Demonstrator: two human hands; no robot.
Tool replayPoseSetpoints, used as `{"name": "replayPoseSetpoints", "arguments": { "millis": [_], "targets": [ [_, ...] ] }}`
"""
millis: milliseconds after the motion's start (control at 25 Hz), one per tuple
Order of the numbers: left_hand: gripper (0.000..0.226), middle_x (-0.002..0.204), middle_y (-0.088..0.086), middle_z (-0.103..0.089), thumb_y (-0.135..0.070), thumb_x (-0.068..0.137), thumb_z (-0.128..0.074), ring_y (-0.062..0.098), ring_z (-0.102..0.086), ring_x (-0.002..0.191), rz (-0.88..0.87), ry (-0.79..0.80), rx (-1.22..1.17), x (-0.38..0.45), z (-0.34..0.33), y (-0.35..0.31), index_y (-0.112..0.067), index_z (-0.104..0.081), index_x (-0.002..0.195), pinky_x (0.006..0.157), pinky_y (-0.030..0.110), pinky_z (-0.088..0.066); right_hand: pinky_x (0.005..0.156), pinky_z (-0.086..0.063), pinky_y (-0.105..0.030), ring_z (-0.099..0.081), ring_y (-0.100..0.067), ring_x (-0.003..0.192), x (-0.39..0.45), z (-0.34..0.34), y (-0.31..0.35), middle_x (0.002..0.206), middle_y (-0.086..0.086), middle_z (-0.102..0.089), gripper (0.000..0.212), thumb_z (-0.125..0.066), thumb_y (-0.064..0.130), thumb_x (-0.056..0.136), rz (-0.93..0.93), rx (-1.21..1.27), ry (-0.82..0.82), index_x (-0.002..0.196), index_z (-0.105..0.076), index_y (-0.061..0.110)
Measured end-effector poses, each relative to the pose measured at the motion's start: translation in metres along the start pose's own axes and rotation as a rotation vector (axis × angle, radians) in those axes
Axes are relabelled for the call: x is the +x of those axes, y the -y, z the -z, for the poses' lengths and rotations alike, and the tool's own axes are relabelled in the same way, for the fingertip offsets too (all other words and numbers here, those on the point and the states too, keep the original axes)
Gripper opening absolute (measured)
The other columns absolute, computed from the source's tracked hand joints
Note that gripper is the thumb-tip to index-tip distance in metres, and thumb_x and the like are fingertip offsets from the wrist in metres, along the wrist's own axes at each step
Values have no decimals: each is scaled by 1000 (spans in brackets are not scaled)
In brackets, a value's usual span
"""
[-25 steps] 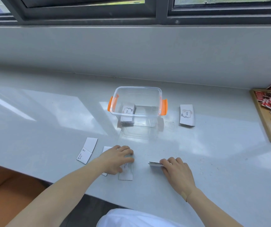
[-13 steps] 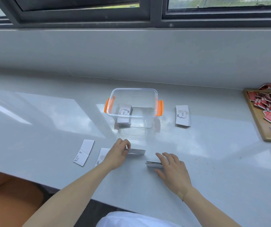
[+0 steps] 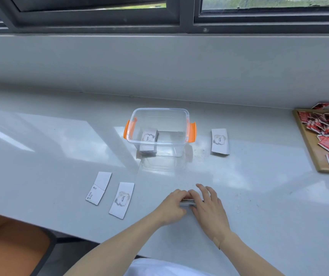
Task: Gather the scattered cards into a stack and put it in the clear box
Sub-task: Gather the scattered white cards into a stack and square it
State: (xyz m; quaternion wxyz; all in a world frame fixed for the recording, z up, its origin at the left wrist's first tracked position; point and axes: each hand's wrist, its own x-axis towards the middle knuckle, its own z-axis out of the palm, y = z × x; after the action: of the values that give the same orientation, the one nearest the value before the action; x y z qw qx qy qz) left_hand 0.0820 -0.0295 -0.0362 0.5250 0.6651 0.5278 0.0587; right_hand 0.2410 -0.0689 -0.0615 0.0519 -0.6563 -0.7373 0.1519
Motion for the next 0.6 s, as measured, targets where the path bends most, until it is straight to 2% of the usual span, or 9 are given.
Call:
{"name": "replayPoseSetpoints", "arguments": {
  "millis": [80,200,280,360,480,600],
  "targets": [
    [49,123,7,-54,1,75,-52,19,-51,119,0,-8,13,1,-6,-3,-17,-56,121,104,34,-42,72,-53,-39,-53,-32,113,0,-1,0,130,-3,-56,36,-67,21,84,2,17,-10,117,-53,23],
    [45,122,6,-52,0,73,-53,22,-49,119,5,-26,42,1,-10,-3,-12,-51,117,103,41,-42,67,-48,-34,-52,-25,98,0,0,1,114,7,-60,35,-54,26,92,18,29,39,126,-46,29],
    [44,122,5,-49,-1,75,-52,23,-47,119,19,-24,53,-2,-9,1,-11,-49,117,103,40,-42,63,-48,-34,-52,-25,89,0,3,0,102,8,-62,39,-54,26,93,42,42,41,129,-44,33],
    [46,122,2,-48,-3,75,-52,22,-43,117,17,-33,121,-6,-1,9,-15,-47,119,101,36,-40,57,-47,-35,-53,-26,83,-1,6,-1,94,6,-63,38,-60,24,91,57,43,40,126,-51,34],
    [62,133,-1,-43,-5,73,-51,23,-35,124,-55,-68,478,-12,35,33,-25,-44,131,102,38,-38,47,-45,-34,-54,-26,73,-3,8,-1,85,5,-63,32,-69,20,86,90,6,21,114,-60,32],
    [77,152,-1,-26,-1,71,-48,26,-17,141,-77,-15,864,-22,86,61,-35,-36,139,111,40,-31,49,-45,-34,-55,-26,76,-3,8,-1,93,6,-64,33,-68,23,85,89,19,12,115,-59,32]
  ]
}}
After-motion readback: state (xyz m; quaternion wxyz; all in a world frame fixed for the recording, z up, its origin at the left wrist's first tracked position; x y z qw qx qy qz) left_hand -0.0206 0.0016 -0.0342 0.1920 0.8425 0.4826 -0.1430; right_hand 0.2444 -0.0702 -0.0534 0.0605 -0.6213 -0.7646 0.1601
